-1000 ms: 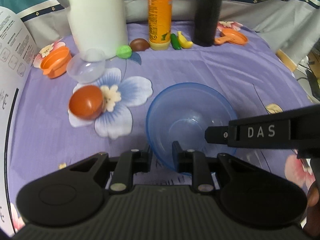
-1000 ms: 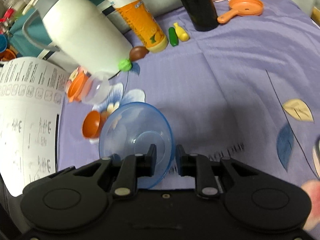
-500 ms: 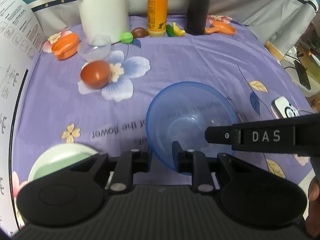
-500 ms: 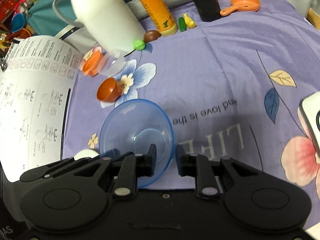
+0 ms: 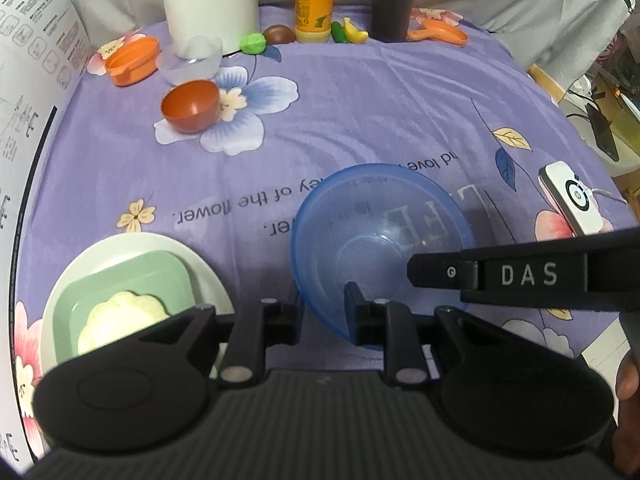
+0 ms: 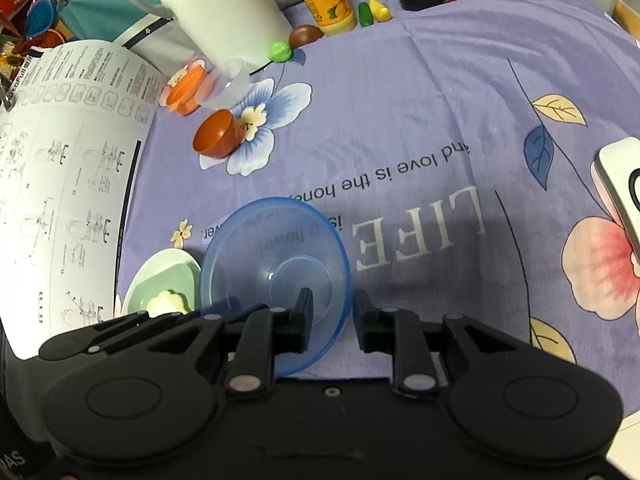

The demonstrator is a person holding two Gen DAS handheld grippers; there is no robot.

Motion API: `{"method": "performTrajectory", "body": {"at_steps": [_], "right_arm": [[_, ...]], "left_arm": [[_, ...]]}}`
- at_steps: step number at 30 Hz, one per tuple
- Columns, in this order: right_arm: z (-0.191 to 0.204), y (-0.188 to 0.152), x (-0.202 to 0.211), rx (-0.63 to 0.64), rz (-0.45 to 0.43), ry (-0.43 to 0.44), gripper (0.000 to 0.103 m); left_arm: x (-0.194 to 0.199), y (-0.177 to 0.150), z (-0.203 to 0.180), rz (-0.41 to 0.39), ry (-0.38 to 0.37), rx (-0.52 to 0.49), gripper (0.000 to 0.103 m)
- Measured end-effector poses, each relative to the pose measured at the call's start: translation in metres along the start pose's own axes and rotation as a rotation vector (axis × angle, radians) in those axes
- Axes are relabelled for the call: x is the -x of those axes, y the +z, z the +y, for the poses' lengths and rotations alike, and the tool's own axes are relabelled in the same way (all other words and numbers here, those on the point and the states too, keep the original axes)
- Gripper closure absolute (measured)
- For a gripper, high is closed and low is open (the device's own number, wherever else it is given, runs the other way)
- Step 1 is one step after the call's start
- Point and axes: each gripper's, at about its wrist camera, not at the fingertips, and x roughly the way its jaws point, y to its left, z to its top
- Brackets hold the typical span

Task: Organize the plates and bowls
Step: 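Carry the blue bowl with both grippers beside the plate stack and lower it, then open both grippers and release the blue bowl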

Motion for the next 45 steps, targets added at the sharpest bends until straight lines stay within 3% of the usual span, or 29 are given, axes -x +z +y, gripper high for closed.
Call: {"method": "performTrajectory", "body": {"at_steps": [20, 21, 22, 23, 25, 28, 30, 45], "right_arm": [[-0.002, -0.003, -0.012, -0.018, 0.033, -0.011, 0.076], [-0.002, -0.003, -0.013, -0.018, 0.032, -0.013, 0.073], [-0.002, -0.003, -0.013, -0.016, 0.026, -0.017, 0.067], [-0.002, -0.003, -0.012, -0.014, 0.02, -0.019, 0.061], [0.0, -0.001, -0.008, -0.004, -0.009, -0.033, 0.029], [0.001, 0.001, -0.001, 0.012, -0.052, -0.05, 0.009], [0.0, 0.004, 0.003, 0.004, -0.076, -0.056, 0.0], [-0.007, 0.006, 0.006, -0.02, -0.104, -0.097, 0.0]], "left_arm": [[-0.015, -0.004, 0.001, 0.039, 0.003, 0.011, 0.079], [-0.015, -0.004, 0.0, 0.037, 0.008, 0.009, 0.071], [-0.015, -0.004, 0.0, 0.033, 0.015, 0.008, 0.054], [-0.013, -0.004, 0.001, 0.022, 0.025, 0.008, 0.044], [-0.008, -0.002, 0.002, -0.01, 0.051, 0.011, 0.015], [0.002, 0.002, 0.003, -0.062, 0.075, 0.007, 0.0], [0.007, 0.005, 0.004, -0.086, 0.087, 0.008, 0.0], [0.009, 0.005, 0.012, -0.095, 0.078, 0.041, 0.0]]}}
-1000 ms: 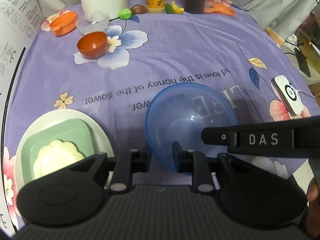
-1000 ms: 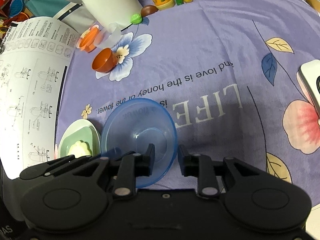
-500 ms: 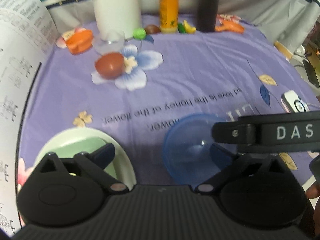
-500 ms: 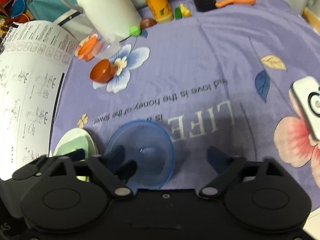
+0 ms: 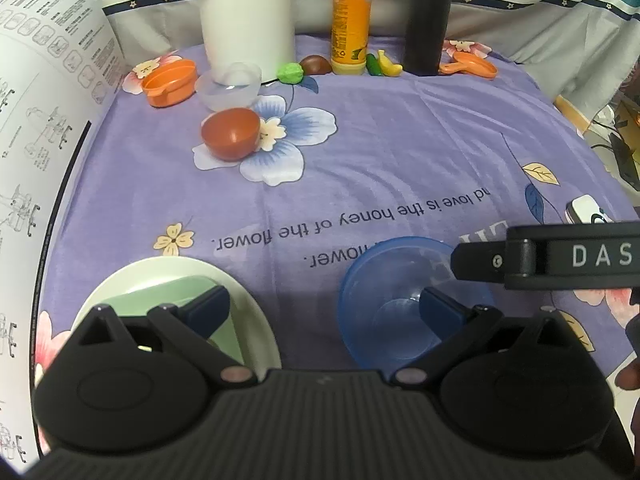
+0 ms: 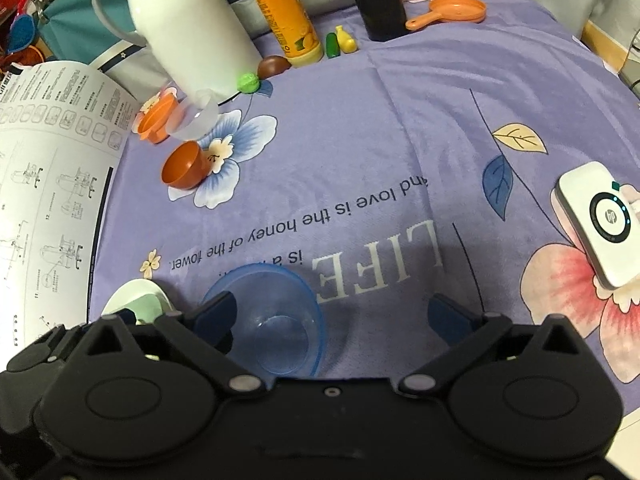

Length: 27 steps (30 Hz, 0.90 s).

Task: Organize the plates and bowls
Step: 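Open both grippers and release the blue bowl, then move both grippers to the clear plastic bowl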

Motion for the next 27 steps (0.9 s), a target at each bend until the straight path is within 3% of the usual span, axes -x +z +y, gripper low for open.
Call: {"method": "performTrajectory", "body": {"at_steps": [16, 27], "right_arm": [[0.002, 0.001, -0.001, 0.0, 0.011, -0.014, 0.0], [0.009, 0.011, -0.007, 0.006, 0.024, -0.028, 0.0]], "left_arm": [[-0.001, 0.0, 0.004, -0.006, -0.015, 0.02, 0.0], [-0.004, 0.008, 0.026, -0.017, -0.001, 0.05, 0.0]]}}
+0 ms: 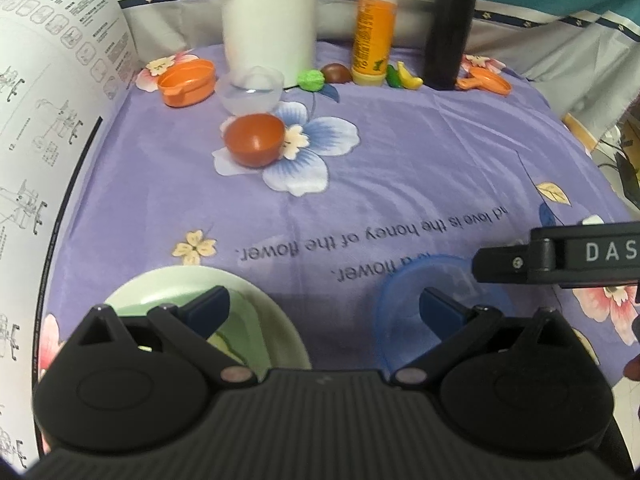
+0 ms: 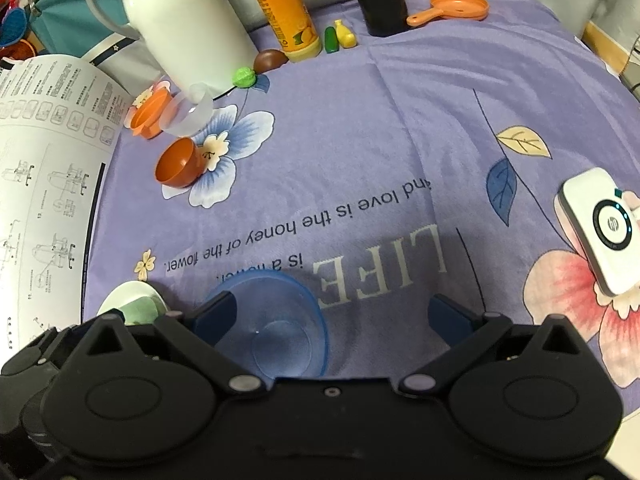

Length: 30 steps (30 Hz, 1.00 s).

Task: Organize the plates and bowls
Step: 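Move both grippers to the clear plastic bowl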

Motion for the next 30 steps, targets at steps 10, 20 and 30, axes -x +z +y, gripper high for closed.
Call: {"method": "performTrajectory", "body": {"at_steps": [10, 20, 30], "right_arm": [[0.03, 0.034, -0.01, 0.019, -0.005, 0.028, 0.0], [0.066, 0.094, -0.036, 0.025, -0.046, 0.041, 0.0], [0.086, 0.168, -0.099, -0.024, -0.051, 0.055, 0.0]], "left_arm": [[-0.011, 0.042, 0.038, -0.055, 0.059, 0.031, 0.0], [-0.044, 0.1, 0.085, -0.101, 0.126, 0.084, 0.0], [-0.116, 0.152, 0.12, -0.064, 0.154, 0.173, 0.0]]}}
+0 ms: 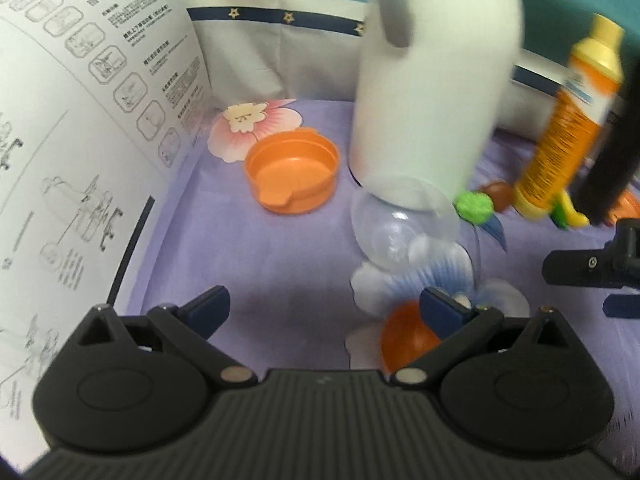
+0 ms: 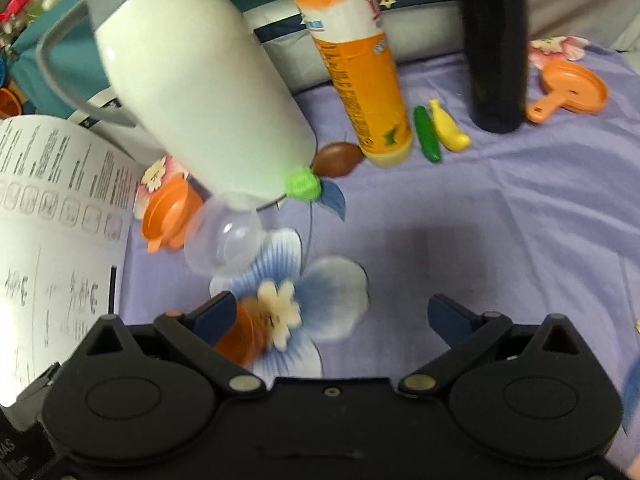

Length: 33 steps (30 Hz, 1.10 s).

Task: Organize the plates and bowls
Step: 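Move both grippers to the clear plastic bowl, then close both grippers on the rim of the clear bowl, then carry the clear bowl with both grippers and lower it into the blue bowl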

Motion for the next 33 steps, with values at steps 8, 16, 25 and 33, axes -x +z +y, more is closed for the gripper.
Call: {"method": "performTrajectory", "body": {"at_steps": [8, 16, 25, 33], "right_arm": [[0.018, 0.03, -0.051, 0.011, 0.013, 0.041, 0.009], [0.031, 0.04, -0.094, -0.004, 0.055, 0.107, 0.056], [0.054, 0.035, -0.118, 0.075, 0.056, 0.124, 0.092], [0.052, 0.031, -0.114, 0.06, 0.07, 0.129, 0.092]], "left_arm": [[-0.041, 0.025, 0.002, 0.003, 0.0, 0.087, 0.013], [-0.07, 0.033, -0.006, 0.039, -0.023, 0.084, 0.037], [-0.086, 0.027, -0.019, 0.059, -0.079, 0.036, 0.089], [-0.076, 0.021, -0.022, 0.064, -0.09, 0.032, 0.091]]}}
